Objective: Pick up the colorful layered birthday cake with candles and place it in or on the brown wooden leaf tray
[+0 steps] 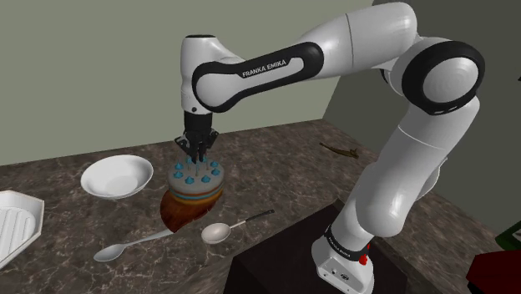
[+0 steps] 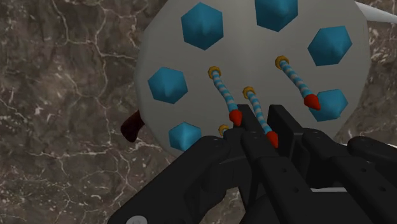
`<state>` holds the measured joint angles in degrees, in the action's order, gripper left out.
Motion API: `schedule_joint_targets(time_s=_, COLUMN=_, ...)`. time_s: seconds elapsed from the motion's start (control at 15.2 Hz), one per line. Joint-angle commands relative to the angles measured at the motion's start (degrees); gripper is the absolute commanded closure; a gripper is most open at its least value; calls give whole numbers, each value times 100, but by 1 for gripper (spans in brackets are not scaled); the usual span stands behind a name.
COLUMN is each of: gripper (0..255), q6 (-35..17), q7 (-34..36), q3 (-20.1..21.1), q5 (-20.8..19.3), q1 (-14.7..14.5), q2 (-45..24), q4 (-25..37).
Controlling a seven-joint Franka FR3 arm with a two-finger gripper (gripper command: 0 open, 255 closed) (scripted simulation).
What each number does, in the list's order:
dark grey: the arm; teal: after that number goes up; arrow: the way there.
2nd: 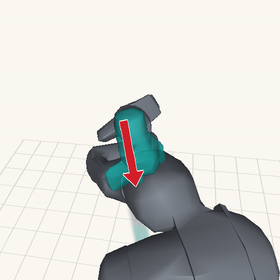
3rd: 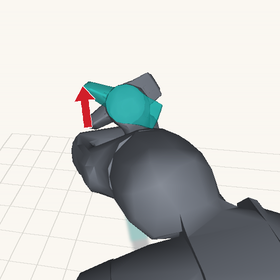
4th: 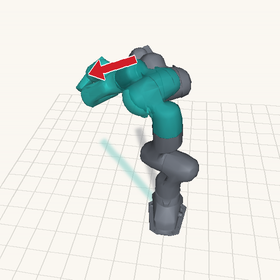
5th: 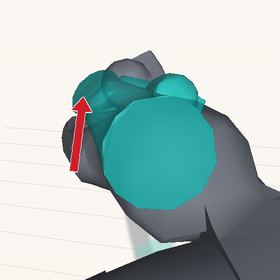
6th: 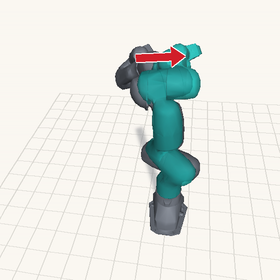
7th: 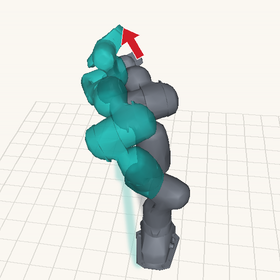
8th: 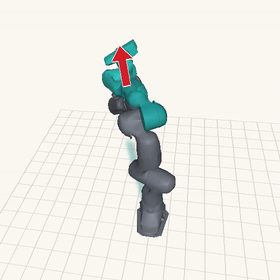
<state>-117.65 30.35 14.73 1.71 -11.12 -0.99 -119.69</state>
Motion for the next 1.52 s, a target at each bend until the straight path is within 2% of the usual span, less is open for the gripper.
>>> schedule_joint_targets(time_s=0.0, gripper=255, q6=-156, q7=11, q3=4, q5=-11, q1=-5, q2=-42, q4=-97)
schedule_joint_targets(time_s=0.2, gripper=255, q6=-350, q7=23, q3=6, q5=-34, q1=-8, q2=-129, q4=-206)
schedule_joint_targets(time_s=0.73, gripper=255, q6=-350, q7=24, q3=6, q5=-34, q1=-8, q2=-131, q4=-205)
schedule_joint_targets(time_s=0.79, gripper=0, q6=-350, q7=23, q3=5, q5=-36, q1=-7, q2=-136, q4=-200)
schedule_joint_targets(time_s=1.12, gripper=0, q6=-350, q7=24, q3=5, q5=-34, q1=-8, q2=-131, q4=-205)
schedule_joint_targets(time_s=1.39, gripper=0, q6=364, q7=-21, q3=-9, q5=23, q1=11, q2=111, q4=273)
schedule_joint_targets(time_s=1.45, gripper=0, q6=364, q7=-21, q3=-9, q5=23, q1=11, q2=111, q4=273)
